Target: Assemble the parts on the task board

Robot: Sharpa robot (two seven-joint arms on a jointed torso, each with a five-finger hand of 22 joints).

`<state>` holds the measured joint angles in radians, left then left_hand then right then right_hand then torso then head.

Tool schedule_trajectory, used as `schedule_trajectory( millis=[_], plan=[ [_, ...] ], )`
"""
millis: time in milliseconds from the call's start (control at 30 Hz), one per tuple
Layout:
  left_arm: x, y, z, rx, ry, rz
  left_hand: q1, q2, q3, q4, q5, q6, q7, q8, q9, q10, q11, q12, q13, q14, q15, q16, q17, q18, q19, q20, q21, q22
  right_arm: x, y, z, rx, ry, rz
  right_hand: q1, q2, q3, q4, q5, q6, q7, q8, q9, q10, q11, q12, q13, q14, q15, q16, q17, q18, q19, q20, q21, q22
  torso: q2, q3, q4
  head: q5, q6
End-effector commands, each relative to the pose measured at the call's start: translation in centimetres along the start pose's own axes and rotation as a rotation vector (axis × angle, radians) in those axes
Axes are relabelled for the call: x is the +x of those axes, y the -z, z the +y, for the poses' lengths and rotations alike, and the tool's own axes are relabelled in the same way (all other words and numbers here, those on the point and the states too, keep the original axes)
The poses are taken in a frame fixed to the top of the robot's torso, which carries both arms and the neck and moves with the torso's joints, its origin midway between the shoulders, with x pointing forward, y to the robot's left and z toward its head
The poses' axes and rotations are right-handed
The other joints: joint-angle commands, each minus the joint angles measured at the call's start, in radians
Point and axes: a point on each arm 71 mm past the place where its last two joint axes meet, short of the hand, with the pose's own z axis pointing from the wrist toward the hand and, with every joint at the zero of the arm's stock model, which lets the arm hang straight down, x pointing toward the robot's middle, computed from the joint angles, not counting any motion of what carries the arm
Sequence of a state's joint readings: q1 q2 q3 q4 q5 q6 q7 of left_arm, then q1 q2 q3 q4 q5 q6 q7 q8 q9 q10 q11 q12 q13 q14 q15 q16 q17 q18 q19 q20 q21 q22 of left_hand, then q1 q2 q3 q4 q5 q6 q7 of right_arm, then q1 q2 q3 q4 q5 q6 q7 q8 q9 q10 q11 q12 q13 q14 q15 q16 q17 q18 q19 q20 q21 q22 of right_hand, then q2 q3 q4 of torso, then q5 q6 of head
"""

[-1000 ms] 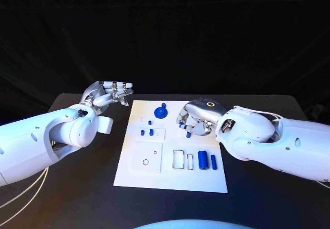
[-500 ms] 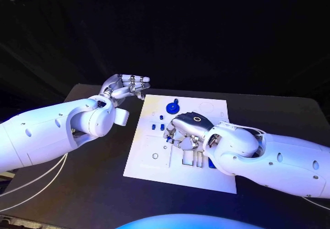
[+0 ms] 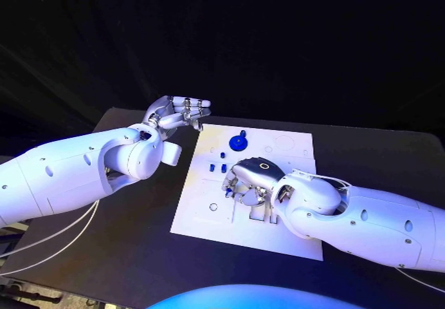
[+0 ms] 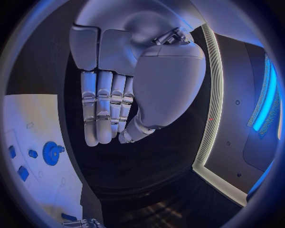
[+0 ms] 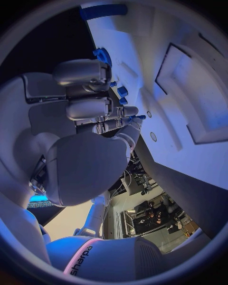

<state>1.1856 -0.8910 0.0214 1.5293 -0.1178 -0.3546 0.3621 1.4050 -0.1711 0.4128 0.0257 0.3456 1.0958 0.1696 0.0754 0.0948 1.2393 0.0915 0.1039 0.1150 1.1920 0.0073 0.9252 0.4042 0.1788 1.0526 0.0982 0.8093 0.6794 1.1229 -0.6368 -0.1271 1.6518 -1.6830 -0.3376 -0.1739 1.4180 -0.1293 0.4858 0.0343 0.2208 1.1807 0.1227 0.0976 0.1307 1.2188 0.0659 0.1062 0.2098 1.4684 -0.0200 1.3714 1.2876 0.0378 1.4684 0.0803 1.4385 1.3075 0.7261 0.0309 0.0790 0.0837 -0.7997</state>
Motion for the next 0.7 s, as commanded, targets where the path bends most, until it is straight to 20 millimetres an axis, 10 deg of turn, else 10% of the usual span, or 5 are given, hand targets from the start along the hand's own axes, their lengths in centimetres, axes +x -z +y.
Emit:
schedule_trajectory(
  millis=[33,700],
  plan=[
    [0.34,-0.04,-0.1,0.005,0.014,0.021,-0.001,0.008,0.001,-0.005,0.003,-0.006,0.0,-0.007,-0.002,-0.006,0.001,-0.006,-0.001,0.002,0.003,-0.006,-0.001,0.005,0.005,0.0,-0.003,-0.001,0.25,-0.12,0.11,-0.014,0.008,0.009,-0.003,0.006,0.0,-0.006,0.005,0.004,0.002,0.003,0.001,0.012,-0.01,-0.004,0.001,0.053,-0.005,0.002,-0.001,-0.009,0.057,-0.005,0.006,0.179,0.0,0.0,-0.0008,0.004,-0.003],
    [0.47,-0.09,-0.06,0.002,0.017,0.03,-0.001,0.009,0.002,-0.006,0.003,-0.008,0.001,-0.007,-0.002,-0.006,0.001,-0.006,-0.001,0.002,0.003,-0.006,-0.001,0.005,0.005,0.0,-0.004,-0.001,1.19,-0.51,0.09,-0.004,0.042,0.054,-0.005,0.006,0.0,-0.007,0.006,0.003,0.002,0.002,0.001,0.012,-0.009,-0.005,0.0,0.053,-0.005,0.002,-0.002,-0.009,0.056,-0.005,0.004,0.178,-0.001,0.0006,-0.0001,0.012,-0.011]
  ],
)
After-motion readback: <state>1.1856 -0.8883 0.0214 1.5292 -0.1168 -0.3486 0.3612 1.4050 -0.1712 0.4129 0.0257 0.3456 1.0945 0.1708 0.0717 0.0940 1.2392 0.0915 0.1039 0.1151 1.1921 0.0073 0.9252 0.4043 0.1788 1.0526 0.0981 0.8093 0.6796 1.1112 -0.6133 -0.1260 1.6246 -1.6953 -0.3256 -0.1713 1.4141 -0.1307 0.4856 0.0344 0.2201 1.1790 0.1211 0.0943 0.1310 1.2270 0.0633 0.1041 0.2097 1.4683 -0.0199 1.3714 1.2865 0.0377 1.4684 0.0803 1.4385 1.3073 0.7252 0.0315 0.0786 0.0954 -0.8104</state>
